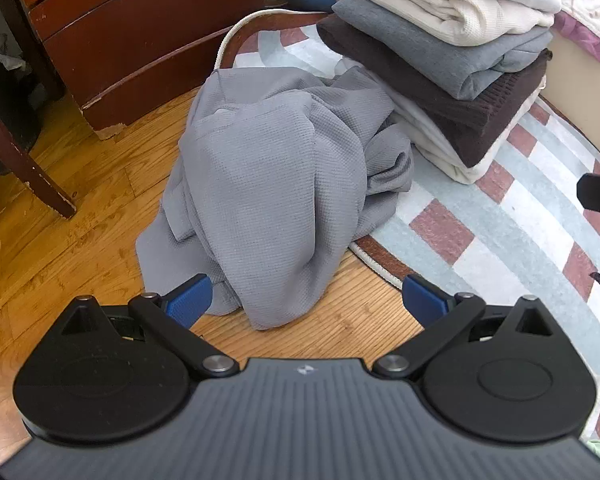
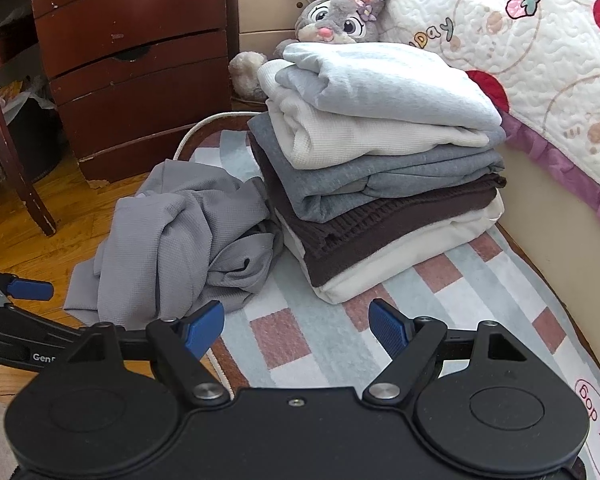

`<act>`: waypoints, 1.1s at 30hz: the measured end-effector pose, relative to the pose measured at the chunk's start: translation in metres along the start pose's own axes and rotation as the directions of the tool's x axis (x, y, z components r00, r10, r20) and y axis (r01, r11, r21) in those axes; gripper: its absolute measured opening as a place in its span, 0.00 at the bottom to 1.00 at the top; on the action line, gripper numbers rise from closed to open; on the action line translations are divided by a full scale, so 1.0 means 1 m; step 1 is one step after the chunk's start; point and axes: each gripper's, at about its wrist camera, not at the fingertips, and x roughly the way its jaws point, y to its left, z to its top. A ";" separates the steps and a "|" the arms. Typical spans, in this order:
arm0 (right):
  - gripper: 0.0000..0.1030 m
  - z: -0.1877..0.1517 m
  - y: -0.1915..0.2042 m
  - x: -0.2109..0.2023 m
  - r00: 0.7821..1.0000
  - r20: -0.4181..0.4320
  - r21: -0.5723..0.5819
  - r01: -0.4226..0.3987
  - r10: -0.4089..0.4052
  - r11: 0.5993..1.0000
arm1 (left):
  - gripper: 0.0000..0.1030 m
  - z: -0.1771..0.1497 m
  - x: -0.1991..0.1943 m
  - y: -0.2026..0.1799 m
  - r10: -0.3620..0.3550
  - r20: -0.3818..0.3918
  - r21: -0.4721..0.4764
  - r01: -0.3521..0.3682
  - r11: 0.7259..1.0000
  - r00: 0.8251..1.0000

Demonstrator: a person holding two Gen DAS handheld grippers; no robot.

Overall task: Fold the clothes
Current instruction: 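Approach the crumpled grey waffle-knit garment with both tools open, then close the right gripper on the grey garment's edge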

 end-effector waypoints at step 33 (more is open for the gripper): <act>0.81 -0.001 0.044 0.058 0.942 0.227 -0.312 -0.170 0.247 0.935 | 1.00 0.024 0.056 0.040 0.230 -0.059 -0.093 -0.235 0.968 0.971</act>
